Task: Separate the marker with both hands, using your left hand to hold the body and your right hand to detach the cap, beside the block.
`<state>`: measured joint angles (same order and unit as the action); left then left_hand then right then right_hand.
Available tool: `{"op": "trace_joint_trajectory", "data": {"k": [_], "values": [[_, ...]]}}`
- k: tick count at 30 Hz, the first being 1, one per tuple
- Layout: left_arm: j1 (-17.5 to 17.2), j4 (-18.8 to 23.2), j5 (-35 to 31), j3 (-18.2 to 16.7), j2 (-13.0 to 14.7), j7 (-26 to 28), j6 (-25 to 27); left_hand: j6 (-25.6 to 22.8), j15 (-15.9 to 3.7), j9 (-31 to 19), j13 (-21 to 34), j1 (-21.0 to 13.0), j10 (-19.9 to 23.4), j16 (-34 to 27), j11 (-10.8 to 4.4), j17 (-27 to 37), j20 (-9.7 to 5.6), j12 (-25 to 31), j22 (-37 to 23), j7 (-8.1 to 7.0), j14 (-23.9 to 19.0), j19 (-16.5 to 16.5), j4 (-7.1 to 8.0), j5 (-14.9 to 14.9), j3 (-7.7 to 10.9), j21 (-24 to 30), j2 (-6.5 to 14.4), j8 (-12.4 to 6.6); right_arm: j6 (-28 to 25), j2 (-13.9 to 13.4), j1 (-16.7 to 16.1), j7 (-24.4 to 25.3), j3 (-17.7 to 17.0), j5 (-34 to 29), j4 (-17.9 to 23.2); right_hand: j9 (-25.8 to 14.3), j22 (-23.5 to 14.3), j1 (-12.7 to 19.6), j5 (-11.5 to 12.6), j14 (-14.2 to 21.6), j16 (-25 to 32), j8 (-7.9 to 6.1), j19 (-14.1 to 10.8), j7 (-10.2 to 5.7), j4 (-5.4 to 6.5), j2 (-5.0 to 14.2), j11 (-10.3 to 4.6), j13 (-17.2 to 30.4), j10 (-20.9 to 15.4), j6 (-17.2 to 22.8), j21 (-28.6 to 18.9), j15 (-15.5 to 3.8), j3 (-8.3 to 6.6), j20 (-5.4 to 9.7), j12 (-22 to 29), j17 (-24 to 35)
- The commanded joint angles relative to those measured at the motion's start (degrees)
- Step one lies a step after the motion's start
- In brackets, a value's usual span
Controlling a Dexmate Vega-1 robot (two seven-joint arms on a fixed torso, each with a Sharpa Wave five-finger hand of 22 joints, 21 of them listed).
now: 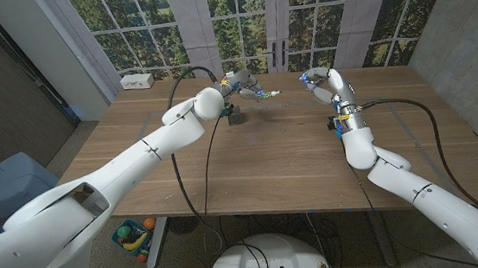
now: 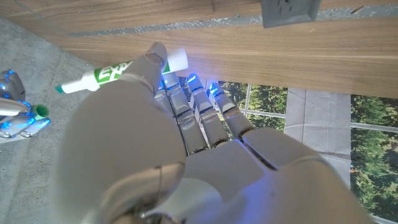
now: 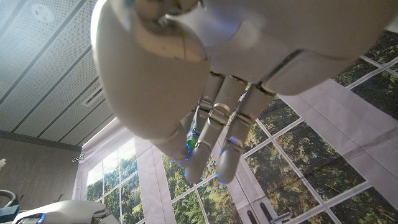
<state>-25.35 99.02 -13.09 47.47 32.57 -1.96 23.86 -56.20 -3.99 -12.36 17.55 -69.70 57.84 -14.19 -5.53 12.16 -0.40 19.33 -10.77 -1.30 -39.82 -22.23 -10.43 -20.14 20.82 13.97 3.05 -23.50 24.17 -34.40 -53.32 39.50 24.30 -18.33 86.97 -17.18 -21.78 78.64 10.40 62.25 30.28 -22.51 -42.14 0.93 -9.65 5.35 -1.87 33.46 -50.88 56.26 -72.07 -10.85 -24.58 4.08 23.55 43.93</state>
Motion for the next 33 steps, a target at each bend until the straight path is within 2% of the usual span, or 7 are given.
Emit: {"op": "trace_joint_trajectory", "data": {"k": [1,15,27,33], "values": [[-1.2,1.53,-1.2,-0.54,0.75,0.25,1.3,-0.51,-9.55,-0.32,7.73,-1.18,8.43,0.13,-6.02,0.3,0.15,0.32,-0.2,0.21,-0.47,-0.04,0.43,-0.42,-0.05,0.0,1.61,-0.15,-1.8,-1.43,-1.56,-3.08,-1.17,2.63,1.92,-0.19,0.16,0.36,0.34,0.45,-0.08,-0.07,0.3,-0.05,0.15,-0.25,-1.53,1.07,-2.1,-0.07,-0.42,-2.26,-0.49,8.07,0.27,0.33],[-2.21,3.19,-3.22,-0.03,1.62,0.46,2.54,-0.47,-9.54,-0.33,7.84,-1.17,8.58,0.2,-6.02,0.31,0.23,0.21,-0.2,0.23,-0.43,0.0,0.45,-0.52,-0.14,-0.03,1.63,-0.05,-3.48,-4.19,-3.18,-12.41,-2.36,10.27,4.96,-0.36,0.8,0.35,0.41,0.41,-0.4,-0.08,0.48,-0.04,0.14,-0.28,-1.5,1.37,-1.89,-0.2,-0.89,-2.27,-0.65,8.07,-0.11,0.47],[-3.02,5.82,-8.16,1.65,3.14,-0.37,4.91,-0.48,-9.57,-0.33,7.88,-1.17,8.41,0.3,-6.03,0.29,0.16,-0.02,-0.2,0.11,-0.32,0.06,0.44,-0.59,-0.19,-0.07,1.64,0.0,-8.95,-7.72,-5.41,-19.91,-3.36,15.53,9.24,-0.39,1.36,0.36,0.45,0.53,-0.55,-0.03,0.69,-0.05,0.14,-0.26,-1.24,1.55,-1.81,-0.26,-1.25,-2.27,-0.8,8.06,-0.45,0.65],[-3.92,7.24,-10.16,2.05,3.87,-0.99,6.13,-0.47,-9.59,-0.34,7.94,-1.17,8.38,0.32,-6.05,0.31,0.14,-0.1,-0.2,0.03,-0.27,0.11,0.44,-0.6,-0.26,-0.09,1.62,0.04,-13.13,-9.77,-6.5,-21.88,-3.5,15.79,12.01,-0.43,1.65,0.4,0.48,0.6,-0.62,0.0,0.74,-0.01,0.09,-0.3,-1.31,1.58,-1.9,-0.34,-1.47,-2.3,-0.86,8.05,-0.6,0.76]]}}
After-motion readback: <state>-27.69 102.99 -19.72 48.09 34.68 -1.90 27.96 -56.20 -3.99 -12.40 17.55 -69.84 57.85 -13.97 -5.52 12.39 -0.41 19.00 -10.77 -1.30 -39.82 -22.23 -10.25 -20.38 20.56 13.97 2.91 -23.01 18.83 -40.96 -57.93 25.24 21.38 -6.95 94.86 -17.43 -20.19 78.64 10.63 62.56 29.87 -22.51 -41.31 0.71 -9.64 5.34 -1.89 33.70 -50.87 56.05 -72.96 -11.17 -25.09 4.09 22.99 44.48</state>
